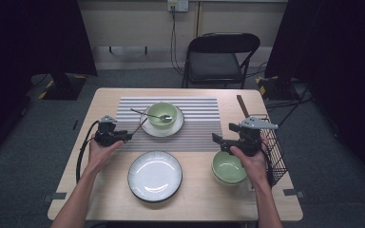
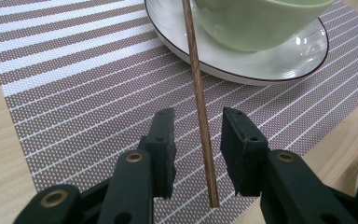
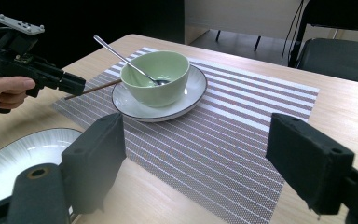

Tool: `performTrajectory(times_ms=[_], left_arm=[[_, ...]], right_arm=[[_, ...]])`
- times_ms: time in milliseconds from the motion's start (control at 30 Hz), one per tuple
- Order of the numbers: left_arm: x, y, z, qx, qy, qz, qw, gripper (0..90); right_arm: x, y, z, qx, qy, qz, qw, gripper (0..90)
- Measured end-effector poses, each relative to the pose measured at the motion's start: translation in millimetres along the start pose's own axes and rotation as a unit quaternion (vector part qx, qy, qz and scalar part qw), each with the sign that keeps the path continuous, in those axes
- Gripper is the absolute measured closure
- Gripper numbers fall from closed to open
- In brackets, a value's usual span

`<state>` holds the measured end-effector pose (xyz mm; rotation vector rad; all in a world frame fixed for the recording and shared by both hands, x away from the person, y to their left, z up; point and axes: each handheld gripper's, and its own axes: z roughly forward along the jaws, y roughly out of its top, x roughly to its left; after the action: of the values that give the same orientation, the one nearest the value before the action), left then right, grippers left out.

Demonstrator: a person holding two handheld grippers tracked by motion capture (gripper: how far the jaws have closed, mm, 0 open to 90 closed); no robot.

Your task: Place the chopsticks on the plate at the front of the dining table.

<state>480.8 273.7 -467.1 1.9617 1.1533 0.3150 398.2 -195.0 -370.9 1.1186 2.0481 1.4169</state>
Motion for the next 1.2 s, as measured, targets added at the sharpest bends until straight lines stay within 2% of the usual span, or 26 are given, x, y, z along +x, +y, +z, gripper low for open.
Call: performTrajectory(times_ms=[100, 167, 300, 367, 467, 633, 767, 1200], left_arm=[[-1.4, -0.7, 3.9, 0.005, 0.0, -0.001, 1.0, 65.2], [-2.8, -1.1, 6.5, 0.012, 0.002, 0.006, 0.9999, 67.1], [-3.5, -1.9, 11.5, 0.017, -0.002, 0.003, 0.9998, 74.1], [-4.0, -2.0, 13.5, 0.024, 0.003, 0.004, 0.9997, 78.9], [-3.8, -1.9, 14.6, 0.022, 0.0, 0.003, 0.9998, 83.6], [-5.1, -0.7, 15.9, 0.02, 0.012, 0.004, 0.9997, 85.2], [-5.3, 0.8, 16.9, 0.017, 0.008, -0.003, 0.9998, 85.2], [-6.7, 6.4, 23.2, 0.01, 0.008, -0.006, 0.9999, 84.5]], right_arm=[[0.1, -0.1, 0.4, 0.0, 0.001, 0.0, 1.0, 19.2], [0.3, 0.0, 0.1, 0.0, 0.001, -0.001, 1.0, 19.1], [-0.4, -0.2, -0.5, -0.001, 0.0, -0.001, 1.0, 19.2], [-0.4, -0.4, -1.1, -0.002, 0.003, 0.001, 1.0, 19.2], [-0.2, -0.5, -1.7, -0.001, 0.002, 0.002, 1.0, 19.1], [-1.0, -0.6, -1.8, -0.001, 0.001, 0.002, 1.0, 19.1], [-0.7, -0.7, -1.0, -0.001, 0.002, 0.001, 1.0, 19.2], [-2.0, -0.6, -2.8, -0.002, 0.0, 0.002, 1.0, 19.1]])
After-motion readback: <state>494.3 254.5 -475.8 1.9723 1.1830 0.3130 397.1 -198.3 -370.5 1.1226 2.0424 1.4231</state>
